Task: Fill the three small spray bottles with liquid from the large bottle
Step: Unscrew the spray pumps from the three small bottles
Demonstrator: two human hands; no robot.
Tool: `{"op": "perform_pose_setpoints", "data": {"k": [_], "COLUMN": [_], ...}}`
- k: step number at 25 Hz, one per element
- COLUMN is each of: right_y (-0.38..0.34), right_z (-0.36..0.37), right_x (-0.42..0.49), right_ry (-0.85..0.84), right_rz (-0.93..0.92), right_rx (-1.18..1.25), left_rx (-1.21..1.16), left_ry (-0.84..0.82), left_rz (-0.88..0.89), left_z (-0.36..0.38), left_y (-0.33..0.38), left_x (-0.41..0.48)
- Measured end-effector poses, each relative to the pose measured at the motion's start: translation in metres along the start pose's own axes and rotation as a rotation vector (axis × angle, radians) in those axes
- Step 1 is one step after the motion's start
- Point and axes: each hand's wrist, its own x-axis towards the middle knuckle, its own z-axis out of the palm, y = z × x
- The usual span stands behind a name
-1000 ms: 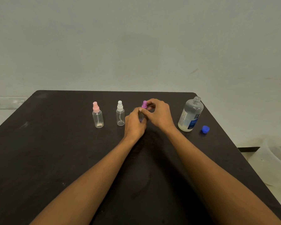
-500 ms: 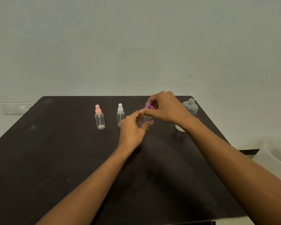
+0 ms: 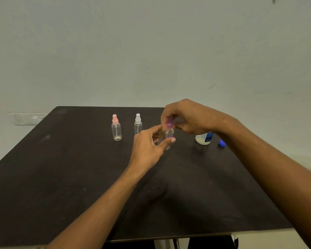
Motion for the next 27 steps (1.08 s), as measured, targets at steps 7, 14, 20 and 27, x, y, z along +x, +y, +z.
{"op": "perform_pose_setpoints", "data": {"k": [7, 14, 20, 27], "right_y": [-0.006, -0.011, -0.013, -0.019], "right_z": [-0.004, -0.005, -0.009, 0.003], "right_x": [-0.001, 0.002, -0.005, -0.001], "right_ry": [0.115, 0.144, -0.037, 0.134], "right_rz": [-0.003, 0.137, 0.016, 0.185], "right_rx": [0.047, -0.016, 0.041, -0.039], "left_rx": [0.034, 0.067, 0.061, 0.081], "left_ry": [0.035, 0.055, 0.046, 0.063], "left_rz": [0.003, 0.006, -0.007, -0.007], "left_z": [-0.001, -0.002, -0.003, 0.001], "left_y": [0.007, 0.006, 0.003, -0.001], "left_x": [-0.003, -0.006, -0.013, -0.018]}}
